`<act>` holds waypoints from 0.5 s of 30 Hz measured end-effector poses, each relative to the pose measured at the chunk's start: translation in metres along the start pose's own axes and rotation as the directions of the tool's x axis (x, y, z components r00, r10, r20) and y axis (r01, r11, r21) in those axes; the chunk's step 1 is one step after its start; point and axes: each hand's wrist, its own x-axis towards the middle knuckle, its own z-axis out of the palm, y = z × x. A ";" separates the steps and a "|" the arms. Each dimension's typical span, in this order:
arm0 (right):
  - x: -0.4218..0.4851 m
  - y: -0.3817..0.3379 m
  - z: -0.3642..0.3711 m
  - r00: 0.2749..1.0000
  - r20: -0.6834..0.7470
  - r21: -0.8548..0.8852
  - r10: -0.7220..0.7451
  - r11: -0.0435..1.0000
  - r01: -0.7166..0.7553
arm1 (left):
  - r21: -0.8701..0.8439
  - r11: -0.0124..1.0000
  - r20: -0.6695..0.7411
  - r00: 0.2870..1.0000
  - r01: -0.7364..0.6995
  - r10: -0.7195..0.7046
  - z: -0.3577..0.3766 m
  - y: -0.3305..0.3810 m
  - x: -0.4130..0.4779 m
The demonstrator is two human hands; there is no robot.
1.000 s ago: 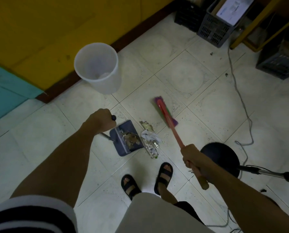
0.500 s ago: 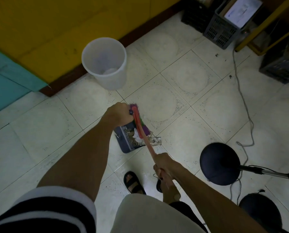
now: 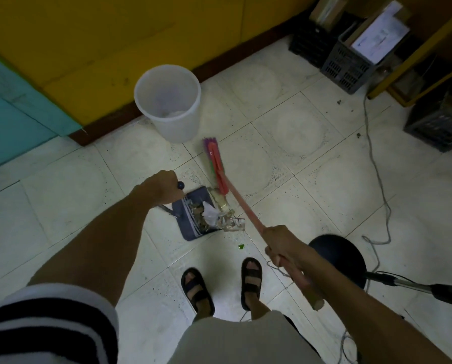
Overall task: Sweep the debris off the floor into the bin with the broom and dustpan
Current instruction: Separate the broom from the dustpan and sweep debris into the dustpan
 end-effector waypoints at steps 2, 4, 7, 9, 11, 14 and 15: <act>-0.004 0.008 -0.020 0.999 -0.003 -0.003 -0.034 0.999 0.034 | -0.015 0.999 -0.023 0.999 0.035 -0.036 0.009 -0.002 -0.014; -0.006 0.011 -0.035 1.000 -0.013 0.007 -0.026 1.000 0.026 | -0.021 0.998 -0.044 0.997 0.059 -0.060 0.014 -0.007 -0.023; 0.000 0.023 -0.053 0.999 -0.047 -0.031 -0.002 1.000 0.000 | -0.024 0.995 -0.052 0.994 0.100 -0.101 0.025 -0.009 -0.043; 0.007 0.034 -0.058 0.997 -0.078 -0.080 0.005 0.997 -0.011 | -0.027 0.992 -0.056 0.991 0.123 -0.125 0.035 -0.013 -0.050; 0.012 0.048 -0.058 0.994 -0.108 -0.130 0.029 0.991 -0.043 | -0.043 0.989 -0.066 0.987 0.144 -0.147 0.044 -0.019 -0.056; 0.013 0.067 -0.042 0.986 -0.109 -0.093 0.123 0.987 -0.133 | -0.059 0.987 -0.080 0.985 0.147 -0.151 0.050 -0.033 -0.058; 0.011 0.072 -0.034 0.983 -0.103 -0.084 0.154 0.983 -0.163 | -0.061 0.988 -0.089 0.986 0.139 -0.144 0.050 -0.035 -0.058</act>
